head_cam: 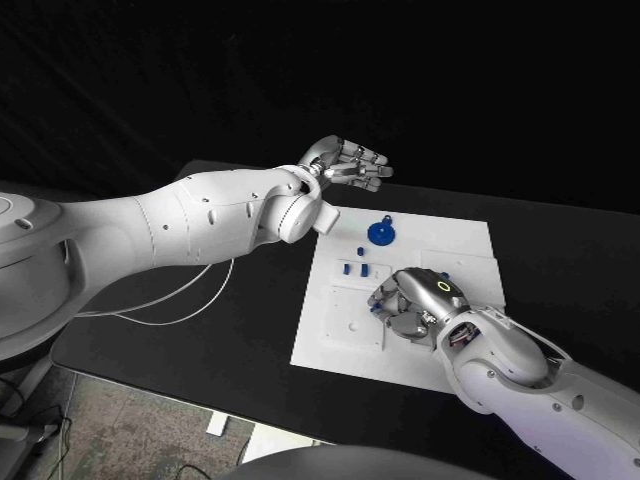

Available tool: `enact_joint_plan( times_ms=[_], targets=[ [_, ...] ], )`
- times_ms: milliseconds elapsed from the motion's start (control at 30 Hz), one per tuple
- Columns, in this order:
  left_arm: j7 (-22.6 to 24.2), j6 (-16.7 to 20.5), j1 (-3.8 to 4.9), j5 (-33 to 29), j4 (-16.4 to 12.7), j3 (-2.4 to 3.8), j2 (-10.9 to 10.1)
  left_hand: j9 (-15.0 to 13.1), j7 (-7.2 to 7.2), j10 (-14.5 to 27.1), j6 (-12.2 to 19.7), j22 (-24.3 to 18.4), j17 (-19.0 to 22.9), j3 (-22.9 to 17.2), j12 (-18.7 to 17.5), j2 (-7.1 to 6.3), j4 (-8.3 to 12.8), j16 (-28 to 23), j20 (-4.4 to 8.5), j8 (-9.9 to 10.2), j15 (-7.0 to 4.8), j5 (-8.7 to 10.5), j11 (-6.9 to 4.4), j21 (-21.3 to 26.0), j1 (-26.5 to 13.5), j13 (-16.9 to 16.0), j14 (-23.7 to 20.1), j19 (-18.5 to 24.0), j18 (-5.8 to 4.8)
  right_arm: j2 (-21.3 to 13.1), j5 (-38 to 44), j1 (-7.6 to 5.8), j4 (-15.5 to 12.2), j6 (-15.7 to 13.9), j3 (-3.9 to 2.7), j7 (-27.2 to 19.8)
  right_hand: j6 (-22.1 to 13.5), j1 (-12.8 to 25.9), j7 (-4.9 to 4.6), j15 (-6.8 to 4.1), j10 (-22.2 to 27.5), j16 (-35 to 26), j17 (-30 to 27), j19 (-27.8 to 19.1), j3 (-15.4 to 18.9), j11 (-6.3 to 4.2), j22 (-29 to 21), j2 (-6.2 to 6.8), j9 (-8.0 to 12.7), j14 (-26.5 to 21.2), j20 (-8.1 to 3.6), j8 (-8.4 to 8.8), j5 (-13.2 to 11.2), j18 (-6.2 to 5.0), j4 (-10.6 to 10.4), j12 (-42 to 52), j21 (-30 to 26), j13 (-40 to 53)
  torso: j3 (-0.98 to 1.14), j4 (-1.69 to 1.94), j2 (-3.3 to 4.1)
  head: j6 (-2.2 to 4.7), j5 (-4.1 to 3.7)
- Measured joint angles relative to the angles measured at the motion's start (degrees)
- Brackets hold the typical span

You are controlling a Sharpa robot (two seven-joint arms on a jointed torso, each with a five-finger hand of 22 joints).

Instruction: Assemble the parts on the task board

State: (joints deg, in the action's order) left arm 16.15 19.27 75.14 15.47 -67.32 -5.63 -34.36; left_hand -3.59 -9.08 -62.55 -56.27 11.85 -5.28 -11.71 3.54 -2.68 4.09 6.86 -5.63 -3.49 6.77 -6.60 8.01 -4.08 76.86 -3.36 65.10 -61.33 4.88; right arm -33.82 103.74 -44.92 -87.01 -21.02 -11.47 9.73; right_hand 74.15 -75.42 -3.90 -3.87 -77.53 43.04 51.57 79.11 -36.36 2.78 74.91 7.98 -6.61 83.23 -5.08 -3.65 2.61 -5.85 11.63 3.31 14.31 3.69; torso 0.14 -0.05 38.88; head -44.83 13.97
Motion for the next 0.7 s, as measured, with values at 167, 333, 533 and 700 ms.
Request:
enact_joint_plan(
  times_ms=[167,333,533,700],
  targets=[
    [-0.03,-0.07,0.00,0.00,0.06,0.00,0.06,0.00,0.00,0.00,0.00,0.00,0.00,0.00,0.00,0.00,0.00,0.00,0.00,0.00,0.00,0.00,0.00,0.00,0.00,0.00,0.00,0.00,0.00,0.11,0.01,0.00,0.13,0.11,0.05,0.00,0.00,0.00,0.00,0.00,0.00,0.00,0.00,0.00,0.00,0.00,0.00,0.00,0.01,0.00,0.00,0.00,0.00,0.00,0.00,0.00,0.00,0.00,-0.01,0.03,-0.01,0.12,0.00],
    [-0.06,-0.14,0.00,0.00,0.10,0.00,0.11,0.00,0.00,0.00,0.00,-0.29,0.00,0.00,0.00,0.31,0.00,0.00,0.00,0.00,0.22,0.00,0.00,0.00,0.31,0.00,-0.22,0.00,0.00,0.16,0.09,-0.03,0.15,0.14,0.09,0.03,0.00,0.00,0.00,0.01,0.00,0.00,-0.01,0.01,-0.03,0.00,0.00,0.01,0.01,0.01,0.00,0.00,0.00,0.00,0.35,-0.01,0.00,-0.01,-0.04,0.03,-0.01,0.23,0.04],
    [-0.10,-0.23,0.00,0.00,0.11,0.00,0.14,0.00,0.00,0.00,0.00,-0.28,0.00,0.00,0.00,0.31,0.00,0.00,0.00,0.00,0.21,0.00,0.00,0.00,0.31,0.00,-0.21,0.00,0.00,0.16,0.20,-0.03,0.18,0.25,0.13,0.11,0.00,0.00,0.00,0.08,-0.01,0.00,-0.01,0.10,-0.08,0.01,0.00,0.01,0.01,0.08,0.09,0.00,-0.01,-0.01,0.42,-0.02,0.00,-0.09,-0.05,0.04,-0.01,0.26,0.14],
    [-0.13,-0.29,0.00,0.00,0.13,0.00,0.15,0.00,0.00,0.00,0.00,-0.28,-0.01,0.00,0.00,0.31,0.00,0.00,0.00,0.00,0.21,0.00,0.00,0.00,0.31,0.00,-0.21,0.00,0.00,0.20,0.51,-0.05,0.17,0.26,0.15,0.31,0.00,0.01,0.00,0.09,-0.10,0.00,-0.01,0.11,-0.08,0.09,0.00,0.01,0.02,0.09,0.09,0.00,-0.15,-0.03,0.42,-0.08,-0.22,-0.09,-0.04,0.03,0.00,0.27,0.15]
  ],
)
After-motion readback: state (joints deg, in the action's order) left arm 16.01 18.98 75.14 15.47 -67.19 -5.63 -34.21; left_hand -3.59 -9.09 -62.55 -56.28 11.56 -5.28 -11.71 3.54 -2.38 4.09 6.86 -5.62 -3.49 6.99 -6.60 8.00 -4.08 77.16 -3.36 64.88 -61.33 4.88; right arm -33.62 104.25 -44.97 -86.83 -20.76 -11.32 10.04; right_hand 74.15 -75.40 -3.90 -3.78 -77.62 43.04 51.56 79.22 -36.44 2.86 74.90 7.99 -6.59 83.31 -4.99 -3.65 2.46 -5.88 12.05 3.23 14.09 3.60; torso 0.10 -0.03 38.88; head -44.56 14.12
